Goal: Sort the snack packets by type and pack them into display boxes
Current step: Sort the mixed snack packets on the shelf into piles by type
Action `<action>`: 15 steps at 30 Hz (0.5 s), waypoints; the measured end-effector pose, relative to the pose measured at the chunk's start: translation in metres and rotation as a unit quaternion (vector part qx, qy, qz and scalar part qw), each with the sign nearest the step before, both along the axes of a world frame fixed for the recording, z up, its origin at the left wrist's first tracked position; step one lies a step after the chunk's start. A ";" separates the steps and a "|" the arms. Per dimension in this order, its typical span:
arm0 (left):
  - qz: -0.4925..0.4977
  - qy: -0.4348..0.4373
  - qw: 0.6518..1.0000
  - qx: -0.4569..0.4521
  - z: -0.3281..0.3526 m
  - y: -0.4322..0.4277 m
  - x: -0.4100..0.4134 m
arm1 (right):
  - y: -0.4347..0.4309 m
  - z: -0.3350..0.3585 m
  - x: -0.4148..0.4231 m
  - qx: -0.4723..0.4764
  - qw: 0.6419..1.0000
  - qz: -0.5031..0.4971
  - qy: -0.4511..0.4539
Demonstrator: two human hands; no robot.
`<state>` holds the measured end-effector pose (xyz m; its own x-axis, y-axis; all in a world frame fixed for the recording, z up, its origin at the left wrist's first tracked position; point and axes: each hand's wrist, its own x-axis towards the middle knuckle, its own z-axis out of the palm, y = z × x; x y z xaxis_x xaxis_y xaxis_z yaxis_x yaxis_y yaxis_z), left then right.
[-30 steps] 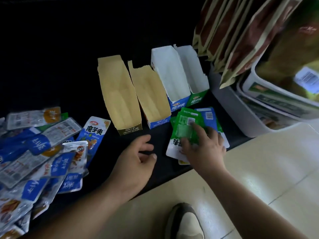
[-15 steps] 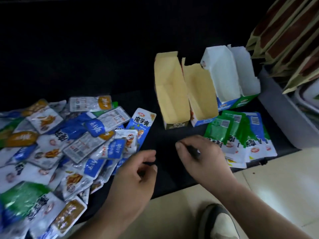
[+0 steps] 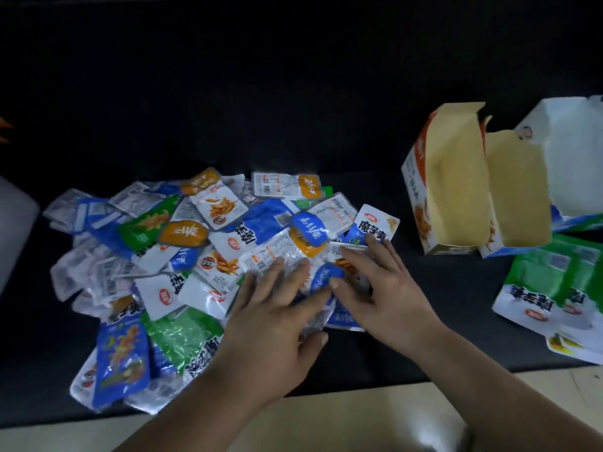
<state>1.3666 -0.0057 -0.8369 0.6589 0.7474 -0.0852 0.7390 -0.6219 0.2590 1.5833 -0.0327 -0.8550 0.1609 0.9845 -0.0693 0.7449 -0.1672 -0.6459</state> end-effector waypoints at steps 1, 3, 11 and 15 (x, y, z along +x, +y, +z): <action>-0.003 -0.008 1.000 0.002 0.002 0.003 -0.004 | 0.000 0.001 -0.003 0.016 1.000 0.001 0.012; -0.009 -0.023 1.000 0.014 0.008 0.011 -0.009 | 0.002 0.006 -0.004 0.039 0.998 -0.004 0.057; 0.014 -0.065 0.996 0.060 0.049 0.097 0.021 | 0.023 0.024 0.015 -0.071 0.997 0.031 0.005; 0.054 0.163 0.977 -0.126 0.048 0.157 0.038 | 0.026 0.036 0.028 -0.149 0.987 0.060 -0.009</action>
